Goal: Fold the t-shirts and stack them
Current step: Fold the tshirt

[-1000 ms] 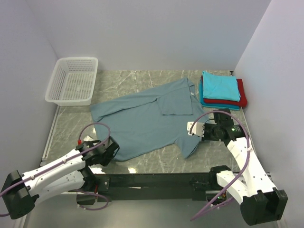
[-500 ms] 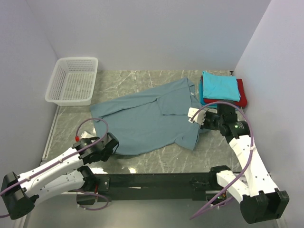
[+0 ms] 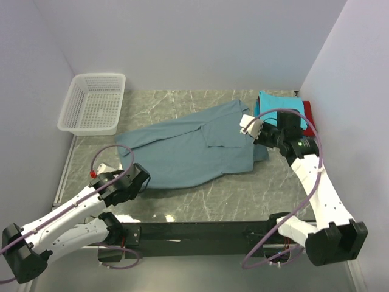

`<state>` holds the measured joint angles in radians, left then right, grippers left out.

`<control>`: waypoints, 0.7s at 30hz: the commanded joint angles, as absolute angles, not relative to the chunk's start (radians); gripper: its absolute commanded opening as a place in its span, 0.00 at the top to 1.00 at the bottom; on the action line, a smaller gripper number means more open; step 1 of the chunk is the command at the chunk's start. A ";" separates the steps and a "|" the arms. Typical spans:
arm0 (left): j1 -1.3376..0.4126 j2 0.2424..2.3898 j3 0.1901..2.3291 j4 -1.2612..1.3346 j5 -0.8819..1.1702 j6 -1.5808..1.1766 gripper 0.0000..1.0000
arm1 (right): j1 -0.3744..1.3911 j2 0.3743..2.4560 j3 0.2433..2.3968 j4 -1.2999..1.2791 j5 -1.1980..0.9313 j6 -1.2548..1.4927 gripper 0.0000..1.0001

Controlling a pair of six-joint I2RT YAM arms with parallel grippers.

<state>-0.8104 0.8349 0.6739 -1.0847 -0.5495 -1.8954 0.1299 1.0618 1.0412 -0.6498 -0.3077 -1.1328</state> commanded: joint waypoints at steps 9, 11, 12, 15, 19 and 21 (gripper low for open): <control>-0.568 0.864 0.753 -0.959 -0.568 -1.648 1.00 | 0.123 1.249 1.270 -0.535 -0.313 -1.028 1.00; -0.540 0.880 0.755 -0.933 -0.560 -1.617 1.00 | 0.124 1.290 1.295 -0.532 -0.318 -1.009 1.00; -0.531 0.885 0.752 -0.922 -0.555 -1.608 1.00 | 0.124 1.302 1.319 -0.525 -0.322 -1.002 1.00; -0.493 0.903 0.744 -0.887 -0.538 -1.572 1.00 | 0.126 1.351 1.359 -0.515 -0.333 -0.976 1.00; -0.431 0.920 0.736 -0.847 -0.523 -1.526 1.00 | 0.130 1.420 1.406 -0.509 -0.342 -0.947 1.00; -0.411 0.931 0.733 -0.830 -0.512 -1.496 1.00 | 0.130 1.440 1.423 -0.505 -0.345 -0.936 1.00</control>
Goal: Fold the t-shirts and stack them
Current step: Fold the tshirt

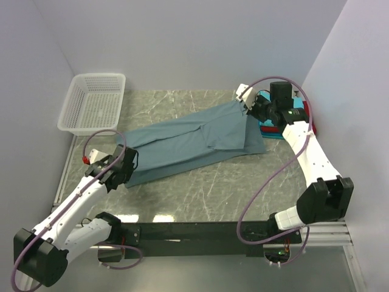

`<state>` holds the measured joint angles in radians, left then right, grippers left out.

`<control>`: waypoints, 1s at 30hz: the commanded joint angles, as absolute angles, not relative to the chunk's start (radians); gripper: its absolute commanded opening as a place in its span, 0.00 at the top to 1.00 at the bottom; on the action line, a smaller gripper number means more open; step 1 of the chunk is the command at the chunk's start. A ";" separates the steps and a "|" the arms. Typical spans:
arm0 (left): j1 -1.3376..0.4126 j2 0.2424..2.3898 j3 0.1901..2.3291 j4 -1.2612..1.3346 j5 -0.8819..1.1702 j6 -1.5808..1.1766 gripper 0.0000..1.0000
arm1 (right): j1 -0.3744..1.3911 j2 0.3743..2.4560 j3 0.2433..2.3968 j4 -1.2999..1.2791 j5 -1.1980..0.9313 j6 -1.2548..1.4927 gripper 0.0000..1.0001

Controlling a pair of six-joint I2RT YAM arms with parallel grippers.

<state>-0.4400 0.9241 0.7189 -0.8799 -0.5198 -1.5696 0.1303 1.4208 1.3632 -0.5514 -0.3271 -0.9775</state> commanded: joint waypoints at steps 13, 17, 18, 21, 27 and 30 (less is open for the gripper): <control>-0.311 1.045 0.733 -0.701 -0.450 -1.373 1.00 | 0.164 1.566 1.516 -0.492 -0.328 -0.903 1.00; -0.296 1.094 0.736 -0.664 -0.439 -1.353 1.00 | 0.186 1.600 1.551 -0.502 -0.311 -0.910 1.00; -0.290 1.103 0.736 -0.658 -0.437 -1.350 1.00 | 0.190 1.615 1.558 -0.503 -0.304 -0.913 1.00; -0.278 1.135 0.730 -0.631 -0.434 -1.338 1.00 | 0.218 1.644 1.591 -0.511 -0.290 -0.917 1.00; -0.226 1.196 0.729 -0.591 -0.430 -1.309 1.00 | 0.268 1.715 1.661 -0.520 -0.245 -0.925 1.00; -0.204 1.221 0.735 -0.572 -0.420 -1.293 1.00 | 0.284 1.750 1.695 -0.526 -0.227 -0.925 1.00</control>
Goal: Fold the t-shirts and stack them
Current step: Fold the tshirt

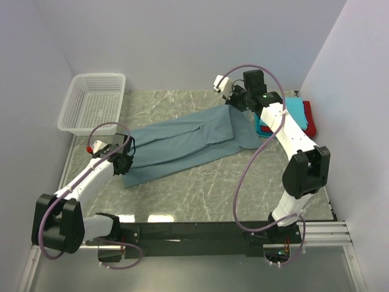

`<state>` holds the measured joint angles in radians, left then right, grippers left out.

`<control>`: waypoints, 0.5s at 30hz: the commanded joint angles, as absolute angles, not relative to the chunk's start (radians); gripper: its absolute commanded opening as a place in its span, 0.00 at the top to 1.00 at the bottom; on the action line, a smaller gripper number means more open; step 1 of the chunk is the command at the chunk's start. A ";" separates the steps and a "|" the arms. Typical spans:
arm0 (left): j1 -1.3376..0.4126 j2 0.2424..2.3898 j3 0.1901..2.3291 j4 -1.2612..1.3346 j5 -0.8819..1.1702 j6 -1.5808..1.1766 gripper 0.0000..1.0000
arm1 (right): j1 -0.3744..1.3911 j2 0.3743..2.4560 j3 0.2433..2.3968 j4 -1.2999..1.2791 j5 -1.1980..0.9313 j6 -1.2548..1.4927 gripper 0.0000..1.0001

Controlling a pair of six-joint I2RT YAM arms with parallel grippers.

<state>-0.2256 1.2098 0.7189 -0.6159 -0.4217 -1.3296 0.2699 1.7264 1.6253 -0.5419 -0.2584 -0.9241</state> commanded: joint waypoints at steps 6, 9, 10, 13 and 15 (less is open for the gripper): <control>-0.183 1.259 0.762 -0.552 -0.414 -1.264 0.99 | 0.299 1.792 1.720 -0.520 -0.201 -0.928 1.00; -0.178 1.273 0.768 -0.542 -0.405 -1.255 1.00 | 0.302 1.805 1.724 -0.505 -0.184 -0.925 1.00; -0.176 1.279 0.770 -0.541 -0.403 -1.252 1.00 | 0.304 1.810 1.726 -0.502 -0.181 -0.923 1.00; -0.173 1.285 0.769 -0.537 -0.397 -1.247 1.00 | 0.311 1.828 1.740 -0.489 -0.173 -0.922 1.00; -0.172 1.285 0.767 -0.532 -0.397 -1.244 1.00 | 0.318 1.845 1.752 -0.480 -0.169 -0.923 1.00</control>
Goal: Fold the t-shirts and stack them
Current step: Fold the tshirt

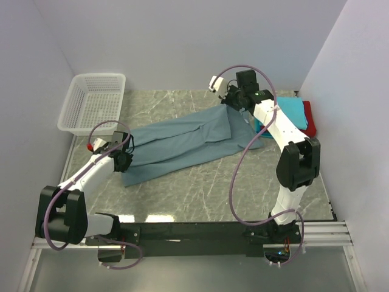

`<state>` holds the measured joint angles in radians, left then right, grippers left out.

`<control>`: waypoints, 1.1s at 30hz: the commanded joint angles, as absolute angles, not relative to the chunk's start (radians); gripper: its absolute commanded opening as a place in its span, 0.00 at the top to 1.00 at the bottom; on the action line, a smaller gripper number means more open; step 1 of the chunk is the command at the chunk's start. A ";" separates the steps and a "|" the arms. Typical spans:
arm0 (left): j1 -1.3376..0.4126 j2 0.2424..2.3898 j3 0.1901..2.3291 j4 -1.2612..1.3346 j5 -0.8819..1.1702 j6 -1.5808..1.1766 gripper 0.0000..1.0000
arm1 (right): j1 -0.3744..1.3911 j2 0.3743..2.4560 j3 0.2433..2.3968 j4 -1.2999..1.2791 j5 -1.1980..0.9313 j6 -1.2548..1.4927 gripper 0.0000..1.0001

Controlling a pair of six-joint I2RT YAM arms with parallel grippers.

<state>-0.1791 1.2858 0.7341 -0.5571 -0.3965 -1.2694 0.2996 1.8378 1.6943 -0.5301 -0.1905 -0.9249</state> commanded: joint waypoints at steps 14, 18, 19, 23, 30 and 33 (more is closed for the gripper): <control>-0.170 1.301 0.810 -0.532 -0.391 -1.195 1.00 | 0.362 1.901 1.822 -0.448 -0.130 -0.900 1.00; -0.170 1.308 0.831 -0.535 -0.387 -1.180 1.00 | 0.359 1.902 1.806 -0.436 -0.109 -0.902 1.00; -0.170 1.310 0.836 -0.534 -0.384 -1.178 1.00 | 0.359 1.902 1.801 -0.434 -0.104 -0.903 1.00; -0.170 1.318 0.844 -0.535 -0.382 -1.175 1.00 | 0.356 1.902 1.787 -0.425 -0.092 -0.904 1.00; -0.169 1.318 0.853 -0.543 -0.394 -1.170 1.00 | 0.360 1.980 1.917 -0.463 -0.104 -0.874 1.00; -0.169 1.319 0.864 -0.542 -0.396 -1.161 1.00 | 0.362 2.019 1.976 -0.494 -0.113 -0.862 1.00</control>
<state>-0.1734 1.3197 0.8146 -0.5461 -0.3817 -1.1877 0.3603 2.0010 1.9087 -0.4847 -0.1127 -0.8909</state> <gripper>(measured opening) 0.013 0.009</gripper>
